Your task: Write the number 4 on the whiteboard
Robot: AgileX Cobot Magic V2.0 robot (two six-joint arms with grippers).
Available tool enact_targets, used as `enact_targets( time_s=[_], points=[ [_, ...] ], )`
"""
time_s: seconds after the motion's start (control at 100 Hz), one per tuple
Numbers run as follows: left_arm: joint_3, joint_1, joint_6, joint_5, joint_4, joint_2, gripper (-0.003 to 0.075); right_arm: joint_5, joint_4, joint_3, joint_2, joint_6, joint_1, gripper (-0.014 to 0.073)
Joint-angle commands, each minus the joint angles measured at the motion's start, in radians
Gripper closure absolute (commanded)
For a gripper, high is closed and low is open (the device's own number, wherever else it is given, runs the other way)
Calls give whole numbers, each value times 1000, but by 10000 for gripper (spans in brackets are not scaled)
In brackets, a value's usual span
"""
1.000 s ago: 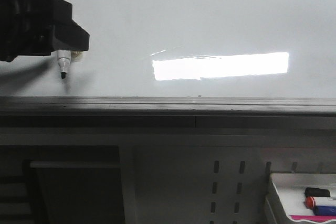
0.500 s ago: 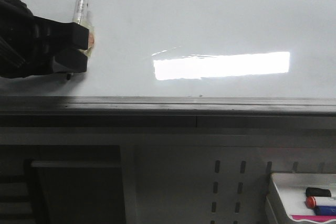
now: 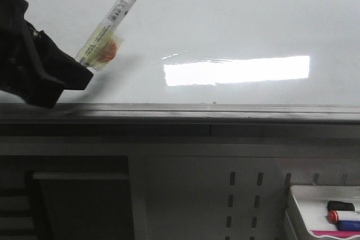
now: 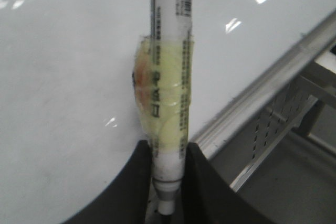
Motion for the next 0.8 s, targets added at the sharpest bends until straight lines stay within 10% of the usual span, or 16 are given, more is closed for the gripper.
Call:
enact_targets(
  time_s=[0.0, 0.26, 0.79],
  points=[
    [-12, -41, -2, -81, 188, -49, 740, -150, 7, -68, 68, -36, 104, 342],
    [-3, -142, -2, -132, 411, -65, 740, -220, -4, -193, 295, -50, 344, 342],
    [-3, -162, -2, -152, 540, -124, 740, -261, -66, -315, 505, -50, 358, 342]
  ],
)
